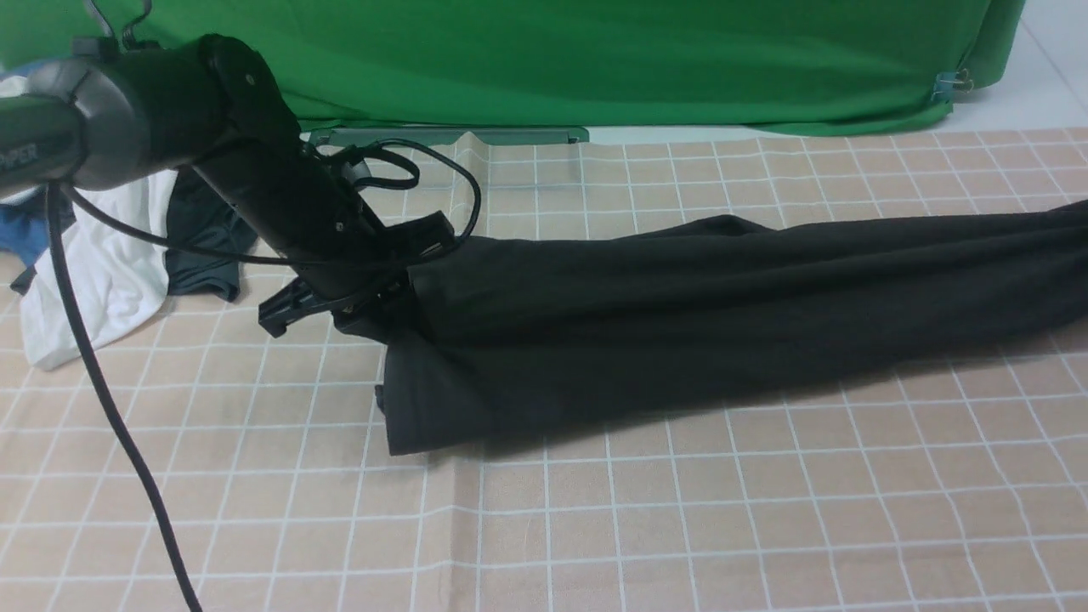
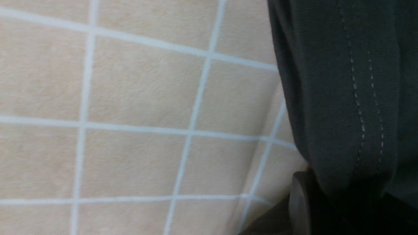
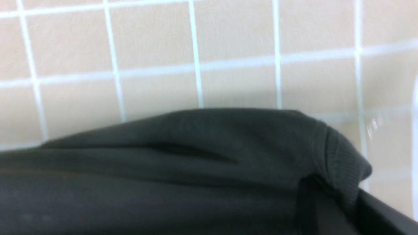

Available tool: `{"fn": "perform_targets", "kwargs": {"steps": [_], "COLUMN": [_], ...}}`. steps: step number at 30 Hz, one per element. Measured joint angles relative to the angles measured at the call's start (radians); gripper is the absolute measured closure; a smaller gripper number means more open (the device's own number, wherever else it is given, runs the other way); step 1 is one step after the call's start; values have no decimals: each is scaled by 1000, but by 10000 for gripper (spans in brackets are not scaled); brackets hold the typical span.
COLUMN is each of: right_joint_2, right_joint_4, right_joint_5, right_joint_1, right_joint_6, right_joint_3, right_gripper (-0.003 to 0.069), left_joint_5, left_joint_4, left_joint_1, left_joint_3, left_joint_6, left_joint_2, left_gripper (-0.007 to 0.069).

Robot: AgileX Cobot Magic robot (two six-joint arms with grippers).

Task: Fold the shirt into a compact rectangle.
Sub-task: 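Fold the black garment in half by bringing its near edge over to the far edge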

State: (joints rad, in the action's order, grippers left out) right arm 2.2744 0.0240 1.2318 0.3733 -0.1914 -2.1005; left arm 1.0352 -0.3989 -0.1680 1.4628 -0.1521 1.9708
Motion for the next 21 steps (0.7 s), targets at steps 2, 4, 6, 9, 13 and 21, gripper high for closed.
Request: {"fn": "perform_targets", "kwargs": {"steps": [2,4,6,9,13,21], "right_joint_2": [-31,-54,-65,-66,-66,-108], "right_joint_4": [-13,-24,-37,-37,-36,-37], "right_joint_5": [0,-1,0,-12,-21,-72], "right_joint_1": [-3,-4,-4,-4,-4,-4], "right_joint_6": [20,35,45,46,47,49], "right_joint_3": [67,138,219,297,366,480], "right_gripper": [610,610,610,610,610,610], "left_joint_5": [28,58,93,131,150,149], "left_joint_4": [9,26,55,98,114,170], "left_joint_1": [0,0,0,0,0,0], "left_joint_3": [0,0,0,0,0,-90], "left_joint_6": [20,38,53,55,55,55], "left_joint_2": [0,0,-1,-2,-2,-46], "left_gripper": [586,586,586,586,586,586]}}
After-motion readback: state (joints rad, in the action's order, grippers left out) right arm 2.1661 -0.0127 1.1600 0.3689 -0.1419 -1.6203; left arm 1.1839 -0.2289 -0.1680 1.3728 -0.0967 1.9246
